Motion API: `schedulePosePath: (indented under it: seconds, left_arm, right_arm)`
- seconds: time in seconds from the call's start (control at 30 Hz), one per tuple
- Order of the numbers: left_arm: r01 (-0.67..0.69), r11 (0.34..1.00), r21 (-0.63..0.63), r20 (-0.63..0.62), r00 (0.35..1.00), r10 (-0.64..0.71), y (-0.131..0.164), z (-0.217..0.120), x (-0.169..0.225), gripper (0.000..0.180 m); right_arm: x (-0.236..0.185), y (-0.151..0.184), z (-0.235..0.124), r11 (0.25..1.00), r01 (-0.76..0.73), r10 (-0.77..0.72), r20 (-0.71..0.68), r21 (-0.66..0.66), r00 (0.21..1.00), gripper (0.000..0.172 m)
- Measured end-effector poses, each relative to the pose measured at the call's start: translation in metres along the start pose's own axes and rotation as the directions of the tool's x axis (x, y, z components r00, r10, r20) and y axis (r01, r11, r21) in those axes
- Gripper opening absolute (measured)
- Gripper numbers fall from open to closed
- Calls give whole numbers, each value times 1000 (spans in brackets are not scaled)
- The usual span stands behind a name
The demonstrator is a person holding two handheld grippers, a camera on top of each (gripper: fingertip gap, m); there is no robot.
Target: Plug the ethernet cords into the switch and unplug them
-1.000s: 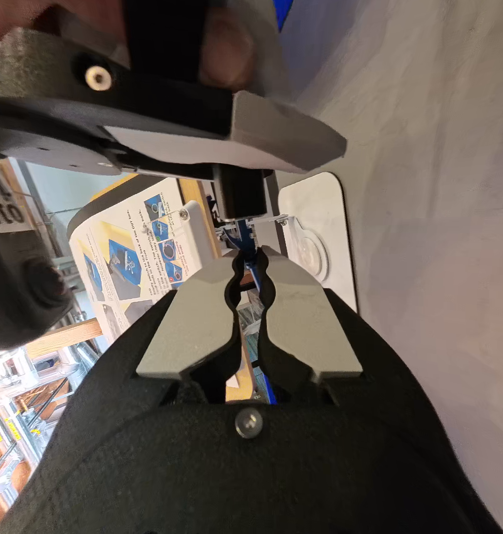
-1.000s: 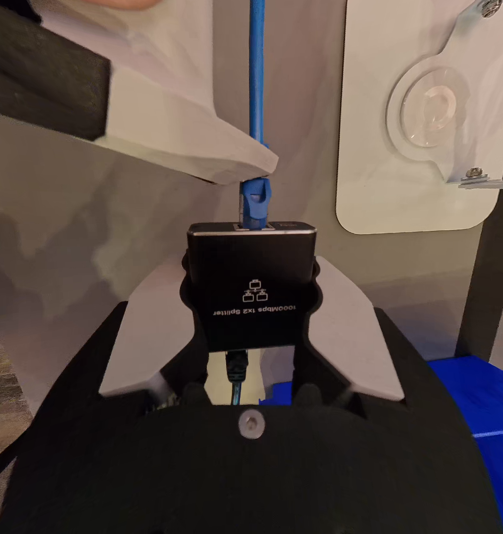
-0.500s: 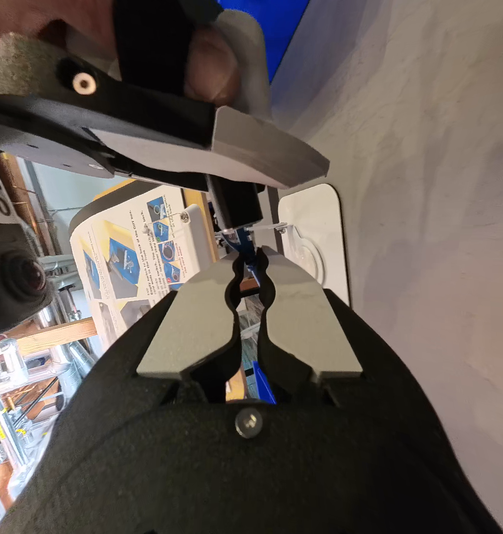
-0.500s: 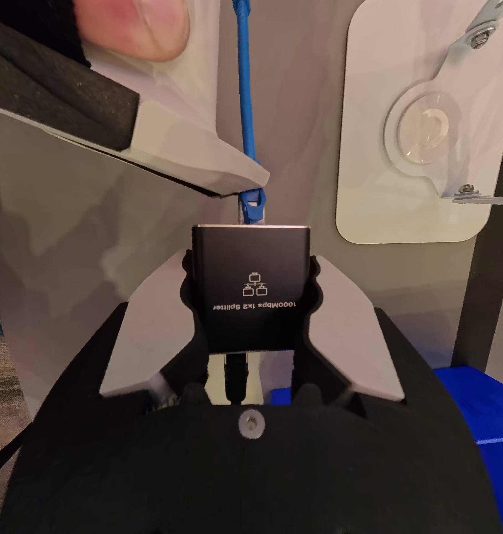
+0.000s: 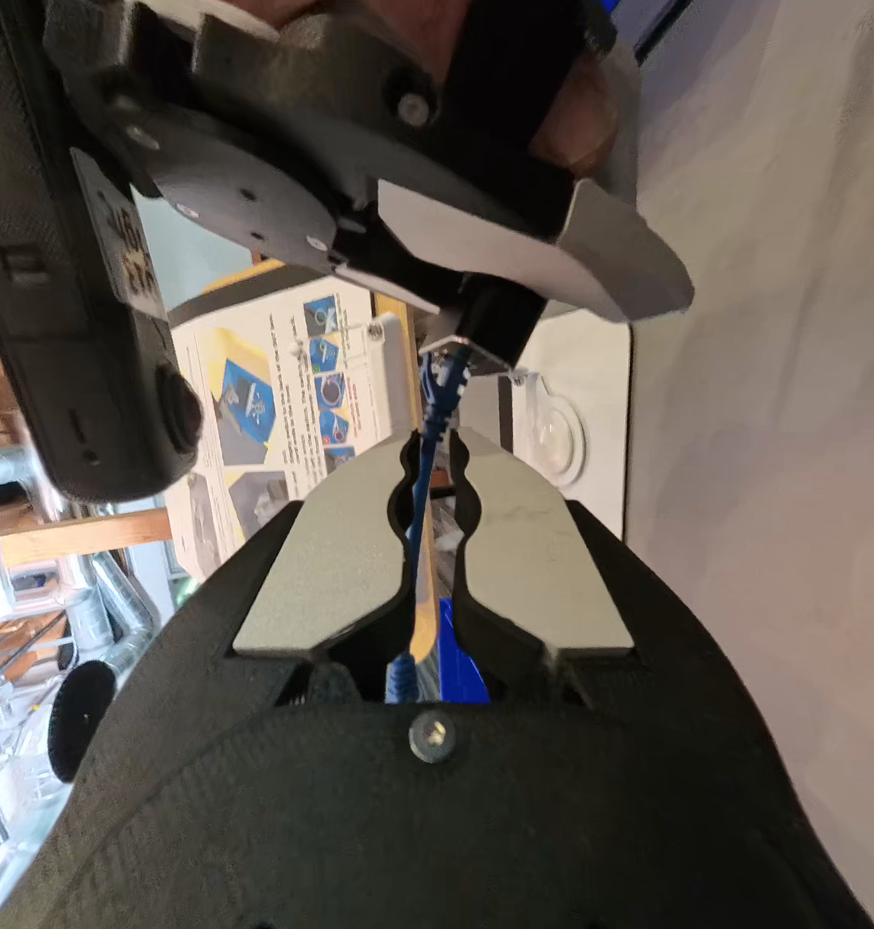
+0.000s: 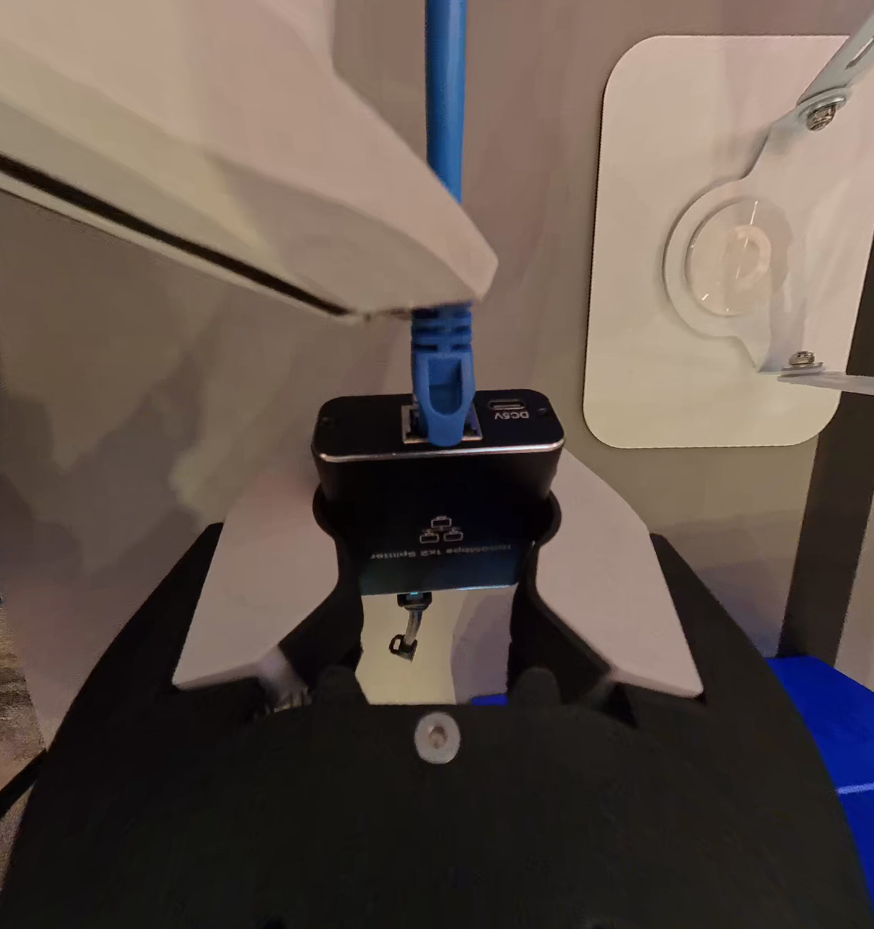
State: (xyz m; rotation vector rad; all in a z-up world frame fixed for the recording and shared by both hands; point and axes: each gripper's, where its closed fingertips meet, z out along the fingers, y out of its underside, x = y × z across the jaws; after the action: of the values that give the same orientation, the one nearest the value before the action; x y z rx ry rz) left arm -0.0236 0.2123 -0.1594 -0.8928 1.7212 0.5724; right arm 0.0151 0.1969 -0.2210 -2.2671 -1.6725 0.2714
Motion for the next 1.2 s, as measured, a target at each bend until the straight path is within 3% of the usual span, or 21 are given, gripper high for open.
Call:
schedulePosePath:
  seconds: [0.2, 0.47, 0.67, 0.83, 0.9, 0.97, 1.07, 1.2]
  left_arm:
    - [73, 994, -80, -66, 995, -78, 31, -9, 15, 13]
    - [127, 986, -107, -134, 981, -141, 43, -7, 52, 11]
    - [303, 953, -26, -261, 918, -299, 45, -27, 60, 32]
    - [605, 796, -6, -485, 694, -532, 41, -50, 44, 35]
    - [659, 751, -53, -588, 587, -556, 36, -55, 48, 37]
    - [689, 715, -120, -714, 440, -545, 26, -60, 64, 35]
    - [754, 635, -168, -808, 264, -527, 11, -63, 79, 21]
    - [819, 538, -199, -824, 157, -545, 6, -61, 82, 7]
  right_arm:
    - [-3, -8, -1, 999, 46, -47, -24, -28, 999, 76]
    - [-11, -30, -3, 996, 85, -86, -19, -21, 996, 75]
    - [-15, -36, 3, 993, 109, -109, -6, -43, 994, 76]
    - [-22, -38, 7, 979, 189, -189, 6, -69, 982, 76]
    - [-30, -40, 9, 964, 256, -255, 20, -73, 967, 76]
    - [-37, -44, 11, 947, 311, -310, 24, -79, 950, 76]
    - [-45, -46, 13, 929, 362, -360, 40, -73, 932, 75]
    - [-47, -42, 17, 919, 385, -383, 43, -84, 923, 75]
